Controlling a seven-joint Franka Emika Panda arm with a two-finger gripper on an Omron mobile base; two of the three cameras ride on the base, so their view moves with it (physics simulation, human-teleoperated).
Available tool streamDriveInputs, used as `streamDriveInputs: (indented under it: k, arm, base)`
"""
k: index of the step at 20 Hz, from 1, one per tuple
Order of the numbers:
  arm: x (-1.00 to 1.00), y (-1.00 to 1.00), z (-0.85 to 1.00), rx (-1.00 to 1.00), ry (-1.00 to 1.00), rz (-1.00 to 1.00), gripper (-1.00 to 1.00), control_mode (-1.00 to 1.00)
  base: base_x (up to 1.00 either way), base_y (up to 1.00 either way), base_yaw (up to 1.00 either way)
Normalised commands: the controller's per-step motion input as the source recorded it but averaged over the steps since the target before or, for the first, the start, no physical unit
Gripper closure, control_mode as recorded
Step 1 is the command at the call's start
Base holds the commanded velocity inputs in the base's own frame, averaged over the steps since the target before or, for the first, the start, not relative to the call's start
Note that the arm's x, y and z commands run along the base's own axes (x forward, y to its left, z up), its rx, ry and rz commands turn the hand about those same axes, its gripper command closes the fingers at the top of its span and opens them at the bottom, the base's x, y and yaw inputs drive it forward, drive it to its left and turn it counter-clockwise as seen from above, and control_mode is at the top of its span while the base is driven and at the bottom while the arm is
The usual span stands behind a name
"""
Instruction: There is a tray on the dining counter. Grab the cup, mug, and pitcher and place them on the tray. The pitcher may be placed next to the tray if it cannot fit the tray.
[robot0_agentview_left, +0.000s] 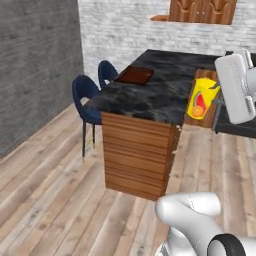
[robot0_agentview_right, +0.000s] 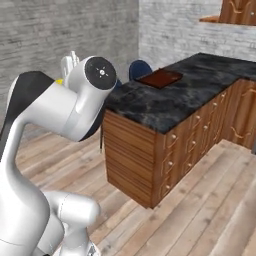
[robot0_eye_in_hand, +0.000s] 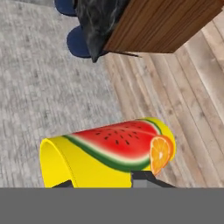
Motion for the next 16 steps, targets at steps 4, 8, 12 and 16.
streamDriveInputs:
  k: [4, 8, 12, 16]
  arm:
    - [0.00, 0.00, 0.00, 0.00, 0.00, 0.00, 1.00, 1.00]
    - [0.00, 0.00, 0.00, 0.00, 0.00, 0.00, 1.00, 1.00]
    - [0.00, 0.00, 0.00, 0.00, 0.00, 0.00, 1.00, 1.00]
    - [0.00, 0.00, 0.00, 0.00, 0.00, 0.00, 1.00, 1.00]
  base:
    - [0.62, 1.00, -0.23]
    - [0.64, 1.00, -0.38]
    - [0.62, 1.00, -0.42]
    - [0.58, 1.00, -0.45]
